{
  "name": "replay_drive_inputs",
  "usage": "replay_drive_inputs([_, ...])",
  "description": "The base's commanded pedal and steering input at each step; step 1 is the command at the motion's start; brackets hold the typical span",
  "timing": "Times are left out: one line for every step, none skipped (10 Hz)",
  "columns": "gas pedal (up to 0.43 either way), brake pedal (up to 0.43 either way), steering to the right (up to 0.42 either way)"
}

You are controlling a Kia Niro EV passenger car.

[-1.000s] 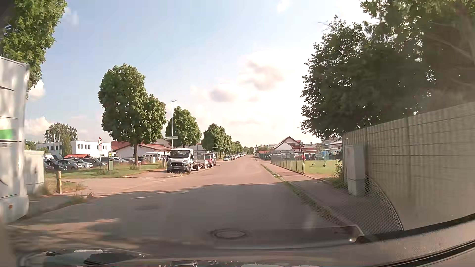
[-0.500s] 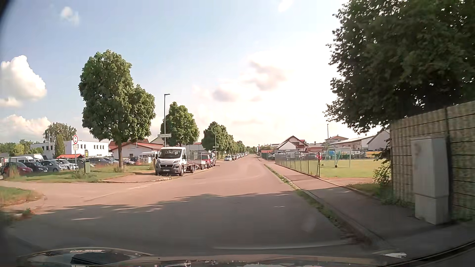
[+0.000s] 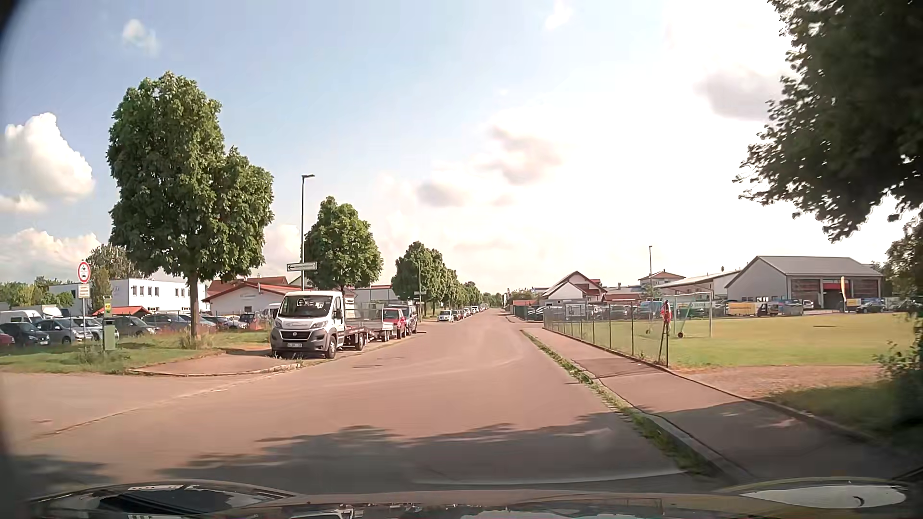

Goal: Follow the waypoints while adhering to traffic rules and regulations

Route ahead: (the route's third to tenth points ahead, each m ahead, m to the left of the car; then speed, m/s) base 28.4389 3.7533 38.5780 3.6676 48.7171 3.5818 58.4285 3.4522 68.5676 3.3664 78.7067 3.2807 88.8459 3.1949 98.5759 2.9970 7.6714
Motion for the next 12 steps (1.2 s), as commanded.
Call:
replay_drive_inputs([0.000,0.012,-0.002])
replay_drive_inputs([0.000,0.012,-0.002])
replay_drive_inputs([0.000,0.012,-0.002])
replay_drive_inputs([0.000,0.012,-0.003])
replay_drive_inputs([0.000,0.012,-0.005])
replay_drive_inputs([0.000,0.012,-0.005])
replay_drive_inputs([0.000,0.012,-0.005])
replay_drive_inputs([0.000,0.012,-0.002])
replay_drive_inputs([0.000,0.012,0.000])
replay_drive_inputs([0.000,0.012,0.000])
replay_drive_inputs([0.000,0.012,0.000])
replay_drive_inputs([0.000,0.012,0.001])
